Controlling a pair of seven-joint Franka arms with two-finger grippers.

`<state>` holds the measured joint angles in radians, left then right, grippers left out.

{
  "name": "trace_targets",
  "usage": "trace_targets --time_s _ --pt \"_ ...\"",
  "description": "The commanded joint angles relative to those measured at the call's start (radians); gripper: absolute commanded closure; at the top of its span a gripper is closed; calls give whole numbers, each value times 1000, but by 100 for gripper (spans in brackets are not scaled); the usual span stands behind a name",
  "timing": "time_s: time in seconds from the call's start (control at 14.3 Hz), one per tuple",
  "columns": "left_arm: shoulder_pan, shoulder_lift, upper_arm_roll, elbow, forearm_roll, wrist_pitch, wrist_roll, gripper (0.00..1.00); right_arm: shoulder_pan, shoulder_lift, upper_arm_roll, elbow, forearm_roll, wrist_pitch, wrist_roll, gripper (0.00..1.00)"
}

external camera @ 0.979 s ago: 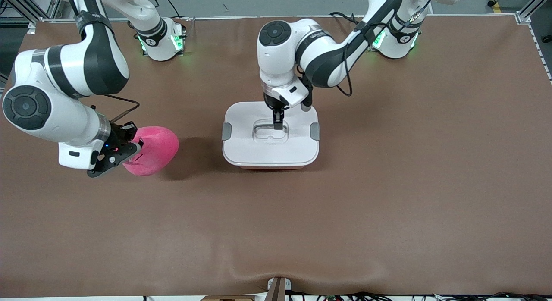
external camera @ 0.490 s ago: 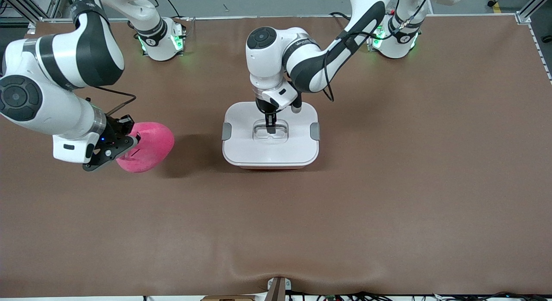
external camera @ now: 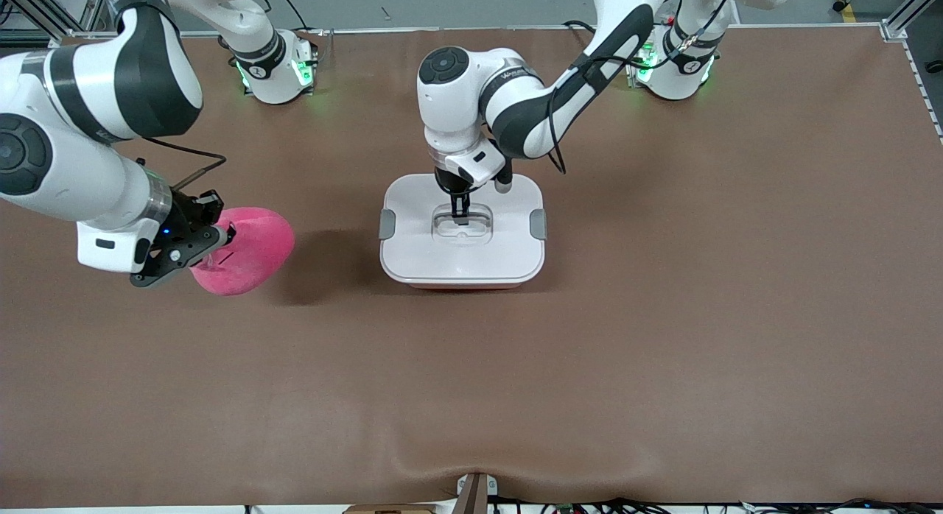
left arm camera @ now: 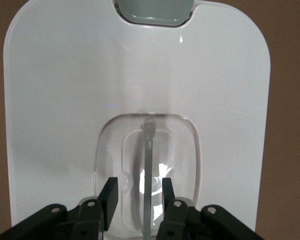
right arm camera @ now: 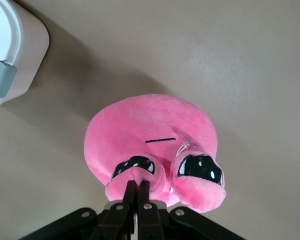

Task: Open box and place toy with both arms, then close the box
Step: 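Grip the lid handle with the left gripper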

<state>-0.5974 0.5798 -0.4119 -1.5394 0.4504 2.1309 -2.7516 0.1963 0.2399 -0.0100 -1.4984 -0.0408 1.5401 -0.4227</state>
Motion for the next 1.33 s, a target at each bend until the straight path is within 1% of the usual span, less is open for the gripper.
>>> trace_targets --time_s 0.0,0.14,0.21,0.35,0.42,0.84,1.12,1.26 --pt "-18 18 4 22 48 15 -138 68 -11 -14 -2 24 19 -43 -59 100" --pt "-16 20 4 22 47 23 -140 78 -12 -17 -4 30 19 -44 -82 100" --pt "-16 20 4 21 47 23 -140 86 -12 -17 -4 33 19 -44 -83 100" --pt "-16 18 4 22 47 23 -140 98 -11 -16 -4 56 19 -54 -88 100" --pt "-16 17 4 21 47 23 -140 100 -11 -16 -4 61 19 -60 -88 100" --pt "-13 2 4 21 45 21 -135 100 2 -17 5 66 19 -74 -91 100" --pt "-8 -37 2 18 39 6 -135 100 14 -22 7 69 21 -93 -91 100" --pt "-7 -64 1 16 37 -21 -132 100 29 -33 11 72 42 -95 -93 100"
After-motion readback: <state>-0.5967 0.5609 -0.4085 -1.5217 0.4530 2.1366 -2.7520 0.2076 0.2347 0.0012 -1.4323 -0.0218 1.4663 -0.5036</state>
